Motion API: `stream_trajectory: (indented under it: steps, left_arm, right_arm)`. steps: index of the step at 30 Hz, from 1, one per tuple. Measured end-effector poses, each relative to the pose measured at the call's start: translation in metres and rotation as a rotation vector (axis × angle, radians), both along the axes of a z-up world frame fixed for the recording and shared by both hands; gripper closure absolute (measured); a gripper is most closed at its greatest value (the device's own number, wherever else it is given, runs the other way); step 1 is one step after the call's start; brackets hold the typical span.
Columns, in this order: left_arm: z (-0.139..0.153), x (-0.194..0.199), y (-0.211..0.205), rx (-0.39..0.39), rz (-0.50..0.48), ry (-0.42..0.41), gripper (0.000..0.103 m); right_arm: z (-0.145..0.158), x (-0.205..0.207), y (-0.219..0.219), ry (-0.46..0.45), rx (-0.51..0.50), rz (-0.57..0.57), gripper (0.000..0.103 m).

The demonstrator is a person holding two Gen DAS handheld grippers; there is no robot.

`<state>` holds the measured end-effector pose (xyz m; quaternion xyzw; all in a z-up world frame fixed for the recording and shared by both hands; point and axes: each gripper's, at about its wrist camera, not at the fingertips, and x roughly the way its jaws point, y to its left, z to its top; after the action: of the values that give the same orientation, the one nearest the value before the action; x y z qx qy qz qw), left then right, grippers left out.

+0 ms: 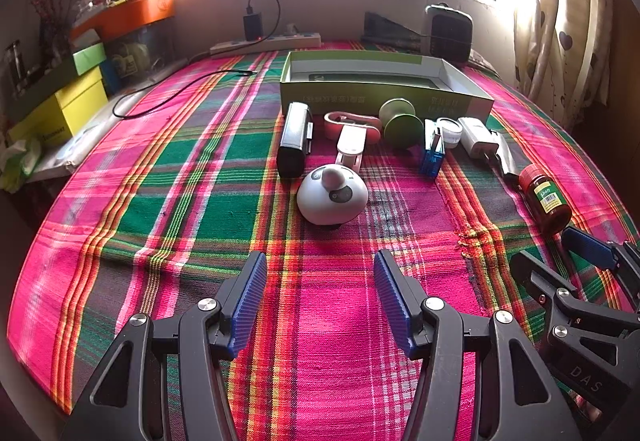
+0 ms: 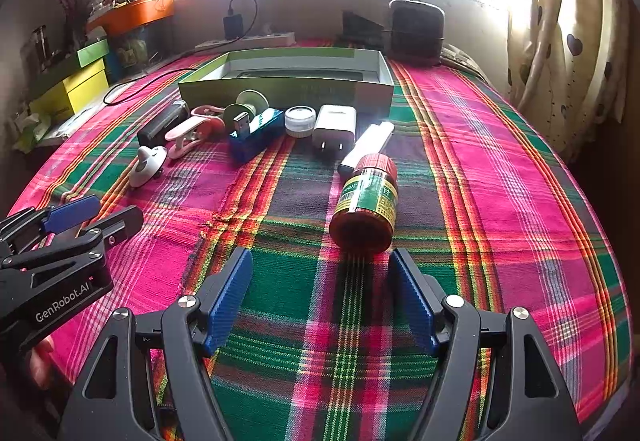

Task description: Organize rigid objects

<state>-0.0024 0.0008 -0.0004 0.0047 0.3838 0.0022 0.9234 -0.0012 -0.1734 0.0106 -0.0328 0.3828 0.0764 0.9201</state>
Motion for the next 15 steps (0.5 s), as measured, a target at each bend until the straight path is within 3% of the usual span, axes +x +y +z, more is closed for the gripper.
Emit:
stream_trajectory:
  steps: [15]
  left_arm:
    - [-0.0003,-0.0002,-0.0006,0.001,0.001,0.001,0.048]
  right_arm:
    - [0.0,0.0006,0.0005,0.002,-0.001,0.009,0.032]
